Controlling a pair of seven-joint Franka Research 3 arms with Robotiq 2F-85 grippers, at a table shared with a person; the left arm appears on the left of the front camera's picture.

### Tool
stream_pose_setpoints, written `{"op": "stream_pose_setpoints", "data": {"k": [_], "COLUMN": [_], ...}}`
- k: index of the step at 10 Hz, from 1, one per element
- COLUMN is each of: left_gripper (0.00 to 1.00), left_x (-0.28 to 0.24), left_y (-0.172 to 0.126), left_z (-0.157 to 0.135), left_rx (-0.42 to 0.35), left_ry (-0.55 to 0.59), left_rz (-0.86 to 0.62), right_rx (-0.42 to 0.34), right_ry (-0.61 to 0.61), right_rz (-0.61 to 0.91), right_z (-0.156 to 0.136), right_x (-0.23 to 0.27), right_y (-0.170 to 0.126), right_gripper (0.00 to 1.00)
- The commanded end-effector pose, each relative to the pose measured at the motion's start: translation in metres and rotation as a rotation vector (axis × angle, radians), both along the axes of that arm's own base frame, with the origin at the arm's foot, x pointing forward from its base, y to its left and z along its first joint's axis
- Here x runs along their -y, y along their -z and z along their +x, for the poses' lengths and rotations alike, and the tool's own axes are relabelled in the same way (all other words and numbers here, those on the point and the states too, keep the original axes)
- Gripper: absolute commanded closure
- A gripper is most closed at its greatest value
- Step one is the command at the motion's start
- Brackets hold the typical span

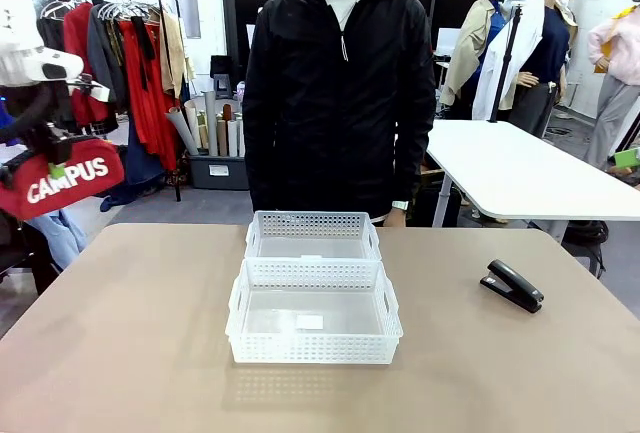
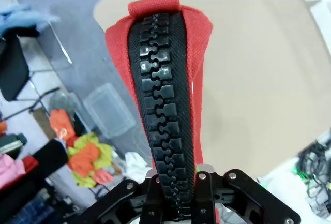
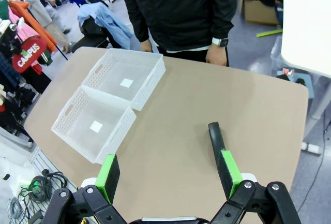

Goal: Distribute items into two baskets.
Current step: Pick up the Pencil pouch that the person points to.

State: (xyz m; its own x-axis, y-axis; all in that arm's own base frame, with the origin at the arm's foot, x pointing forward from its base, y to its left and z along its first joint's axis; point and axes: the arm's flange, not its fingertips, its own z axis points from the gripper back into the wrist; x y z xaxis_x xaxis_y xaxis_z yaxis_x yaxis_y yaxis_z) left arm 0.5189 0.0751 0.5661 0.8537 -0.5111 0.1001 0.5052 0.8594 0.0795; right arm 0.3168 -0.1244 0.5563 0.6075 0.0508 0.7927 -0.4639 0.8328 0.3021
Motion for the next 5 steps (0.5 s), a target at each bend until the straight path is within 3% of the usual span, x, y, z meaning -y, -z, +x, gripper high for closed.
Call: {"op": "stream_pose_setpoints", "data": {"k": [1, 3, 5], "left_gripper": [1.00, 1.00, 1.00], "left_x": [0.004, 0.003, 0.006], "left_y": [-0.001, 0.000, 0.000], "left_z": [-0.025, -0.040, -0.044], "left_rx": [-0.025, -0.040, 0.005], "left_ry": [-0.050, -0.057, -0.015], "left_rz": [-0.004, -0.007, -0.047], "right_rx": [0.008, 0.008, 0.008], "right_ry": [-0.002, -0.002, -0.002], "right_rz": [0.012, 0.012, 0.012], "right_z": [0.001, 0.001, 0.001], "right_x": [-0.001, -0.001, -0.001], "right_y": [-0.001, -0.001, -0.001], "right_gripper": [0.00, 0.00, 0.00]}}
